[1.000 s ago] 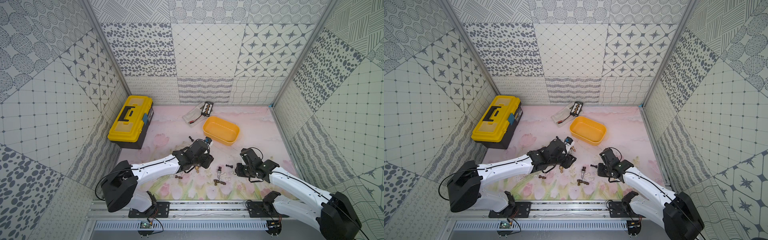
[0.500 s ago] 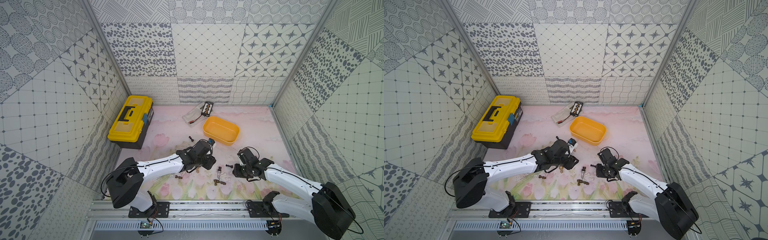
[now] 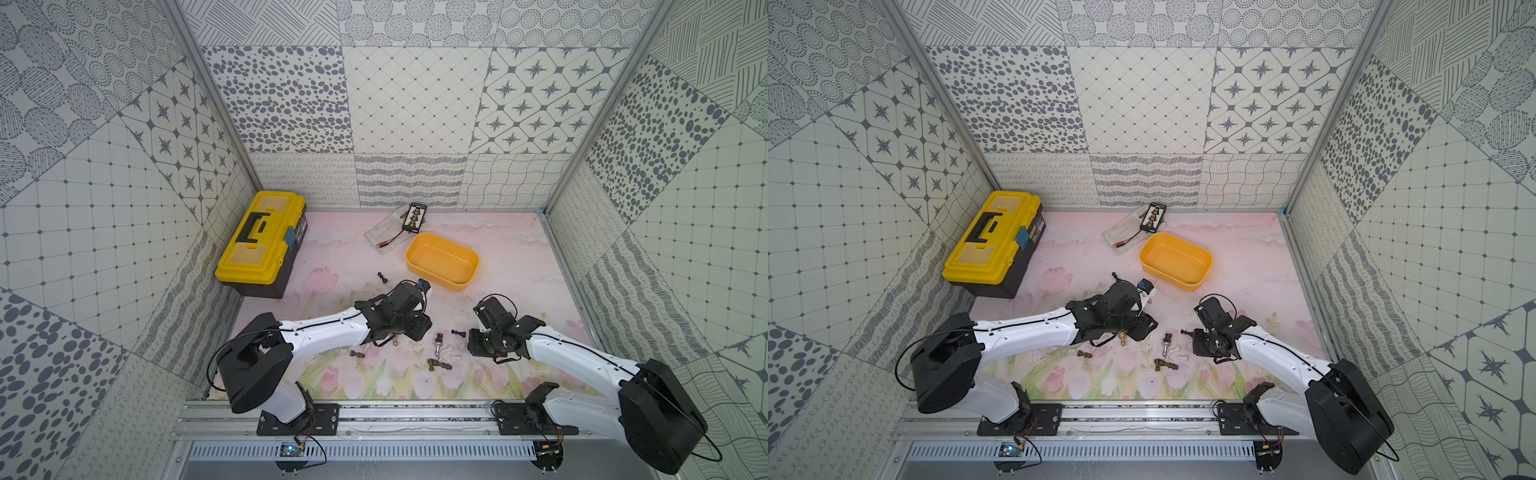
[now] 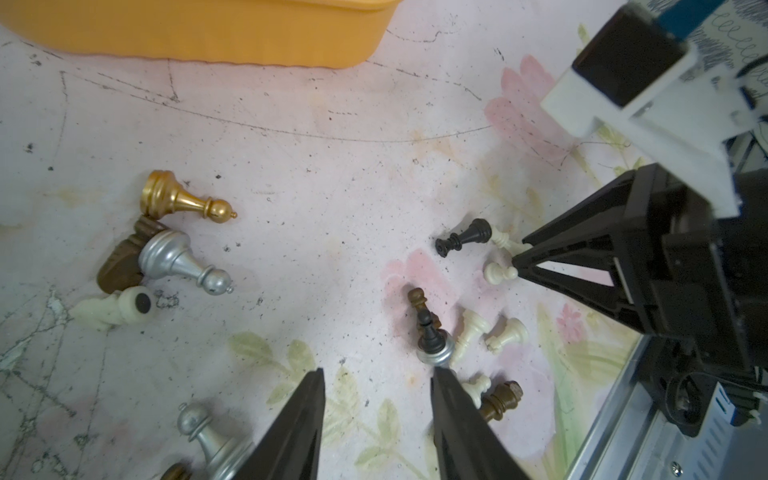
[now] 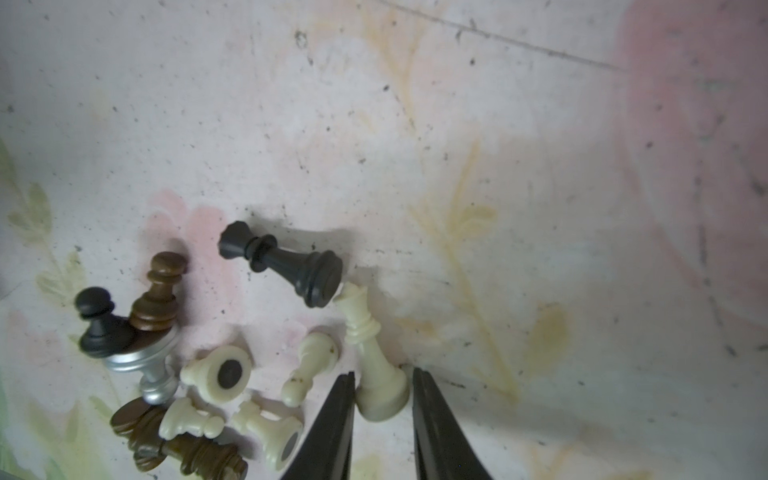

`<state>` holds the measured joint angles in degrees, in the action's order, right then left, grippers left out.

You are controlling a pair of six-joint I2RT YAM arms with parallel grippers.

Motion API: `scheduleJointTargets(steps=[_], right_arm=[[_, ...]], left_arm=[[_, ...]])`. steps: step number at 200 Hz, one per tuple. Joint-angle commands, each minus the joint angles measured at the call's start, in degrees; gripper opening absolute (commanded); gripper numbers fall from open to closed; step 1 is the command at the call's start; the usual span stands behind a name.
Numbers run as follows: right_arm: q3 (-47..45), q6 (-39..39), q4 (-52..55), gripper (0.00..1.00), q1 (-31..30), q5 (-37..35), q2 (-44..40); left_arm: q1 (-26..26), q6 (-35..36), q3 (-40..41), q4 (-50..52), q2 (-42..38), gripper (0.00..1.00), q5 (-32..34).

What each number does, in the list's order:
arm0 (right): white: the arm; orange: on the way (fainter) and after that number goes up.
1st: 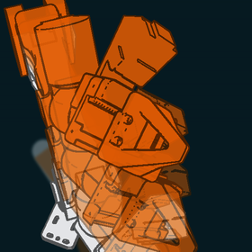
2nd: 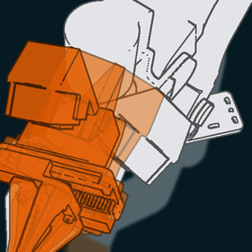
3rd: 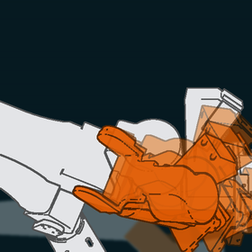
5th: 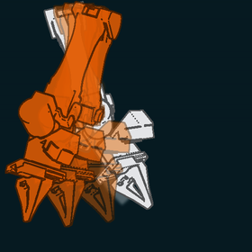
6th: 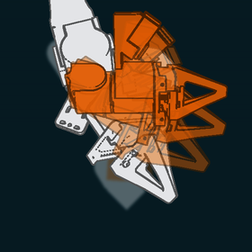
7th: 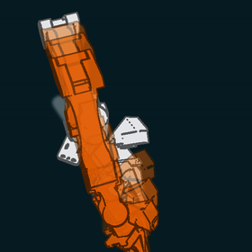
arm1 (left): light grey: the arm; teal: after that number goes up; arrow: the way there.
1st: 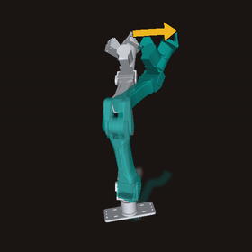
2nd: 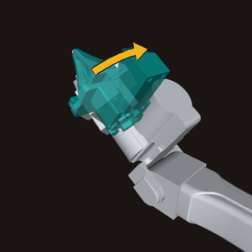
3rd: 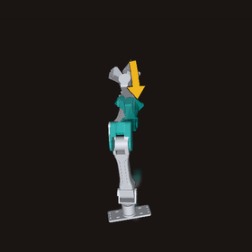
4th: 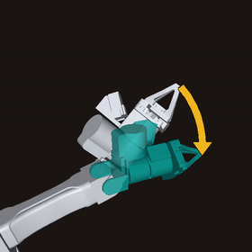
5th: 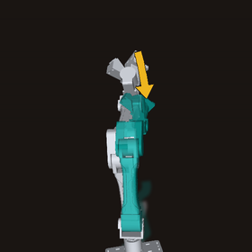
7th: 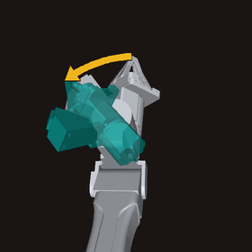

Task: Put the chess pieces into the storage box
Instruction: Pick up the chess piece at the center of the board.

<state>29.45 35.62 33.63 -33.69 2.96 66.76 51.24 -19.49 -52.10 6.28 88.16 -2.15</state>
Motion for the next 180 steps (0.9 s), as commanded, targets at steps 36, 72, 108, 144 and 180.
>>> scheduleJointTargets(steps=[36, 72, 108, 144, 180], right_arm=[[0.22, 0.46, -0.28, 0.38, -0.21, -1.05, 0.50], [0.60, 0.05, -0.12, 0.35, -0.19, -0.51, 2.08], [0.33, 0.49, 0.53, 0.31, -0.20, -0.92, 0.73], [0.45, 0.73, 1.68, 0.28, -0.22, -1.21, -1.44], [1.22, 1.03, 3.14, 0.23, -0.23, -0.94, -2.66]], left_arm=[[0.09, 0.88, -0.46, -1.27, 0.14, 0.49, 0.30], [0.14, 0.11, -0.44, -1.54, 0.43, 0.50, -0.48], [0.13, -0.29, 0.27, -1.65, -0.02, 0.50, -0.23], [0.13, -0.55, 0.29, -1.98, 0.03, 0.51, -0.26], [0.09, -0.55, 0.15, -2.46, 0.34, 0.51, -0.26]])
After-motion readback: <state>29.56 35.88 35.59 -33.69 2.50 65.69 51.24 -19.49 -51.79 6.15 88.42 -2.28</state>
